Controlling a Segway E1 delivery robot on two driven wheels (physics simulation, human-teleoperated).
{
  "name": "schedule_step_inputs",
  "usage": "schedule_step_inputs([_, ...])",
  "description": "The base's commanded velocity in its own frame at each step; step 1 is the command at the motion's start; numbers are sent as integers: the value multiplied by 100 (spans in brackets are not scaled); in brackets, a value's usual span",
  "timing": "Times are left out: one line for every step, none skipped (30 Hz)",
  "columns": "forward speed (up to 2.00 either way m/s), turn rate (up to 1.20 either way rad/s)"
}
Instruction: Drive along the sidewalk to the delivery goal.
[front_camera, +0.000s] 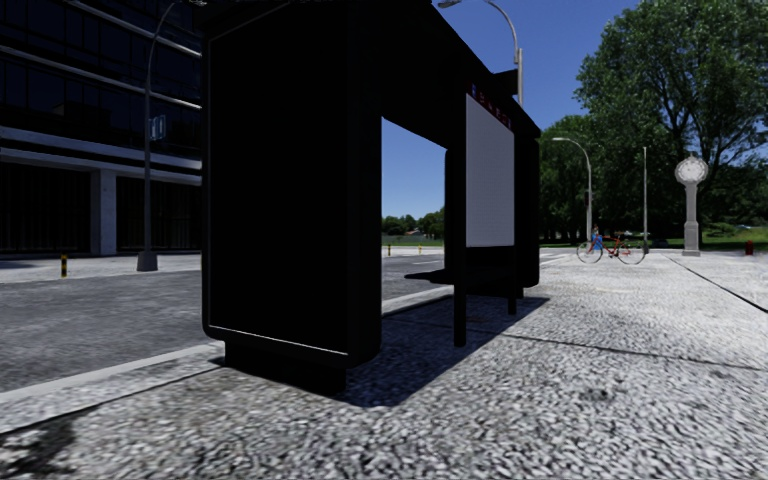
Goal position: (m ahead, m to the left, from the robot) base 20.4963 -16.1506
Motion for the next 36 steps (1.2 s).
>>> schedule_step_inputs([74,-54])
schedule_step_inputs([74,-54])
schedule_step_inputs([74,-54])
schedule_step_inputs([74,-54])
schedule_step_inputs([74,-54])
schedule_step_inputs([75,-54])
schedule_step_inputs([79,-54])
schedule_step_inputs([82,-54])
schedule_step_inputs([86,-54])
schedule_step_inputs([90,-54])
schedule_step_inputs([90,-54])
schedule_step_inputs([94,-54])
schedule_step_inputs([98,-54])
schedule_step_inputs([100,-54])
schedule_step_inputs([100,-54])
schedule_step_inputs([100,-54])
schedule_step_inputs([100,-54])
schedule_step_inputs([100,-54])
schedule_step_inputs([100,-54])
schedule_step_inputs([100,-54])
schedule_step_inputs([100,-54])
schedule_step_inputs([100,-54])
schedule_step_inputs([100,-54])
schedule_step_inputs([100,-54])
schedule_step_inputs([101,-54])
schedule_step_inputs([101,-54])
schedule_step_inputs([102,-54])
schedule_step_inputs([103,-54])
schedule_step_inputs([103,-54])
schedule_step_inputs([103,-54])
schedule_step_inputs([103,-54])
schedule_step_inputs([103,-54])
schedule_step_inputs([103,-54])
schedule_step_inputs([103,-54])
schedule_step_inputs([103,-54])
schedule_step_inputs([103,-54])
